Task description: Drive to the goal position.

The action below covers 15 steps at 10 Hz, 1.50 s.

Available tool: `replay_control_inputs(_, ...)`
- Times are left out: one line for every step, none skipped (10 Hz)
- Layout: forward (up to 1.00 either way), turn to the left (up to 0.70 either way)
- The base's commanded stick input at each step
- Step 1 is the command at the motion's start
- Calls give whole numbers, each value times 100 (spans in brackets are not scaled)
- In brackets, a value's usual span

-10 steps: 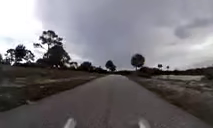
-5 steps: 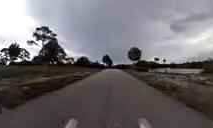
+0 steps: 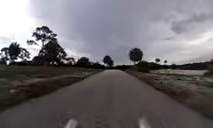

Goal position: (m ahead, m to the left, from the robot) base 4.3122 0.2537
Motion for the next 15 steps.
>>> replay_control_inputs(100,0)
replay_control_inputs(100,0)
replay_control_inputs(100,0)
replay_control_inputs(100,0)
replay_control_inputs(100,0)
replay_control_inputs(100,0)
replay_control_inputs(100,0)
replay_control_inputs(100,0)
replay_control_inputs(100,0)
replay_control_inputs(100,0)
replay_control_inputs(100,0)
replay_control_inputs(100,0)
replay_control_inputs(100,0)
replay_control_inputs(100,0)
replay_control_inputs(100,0)
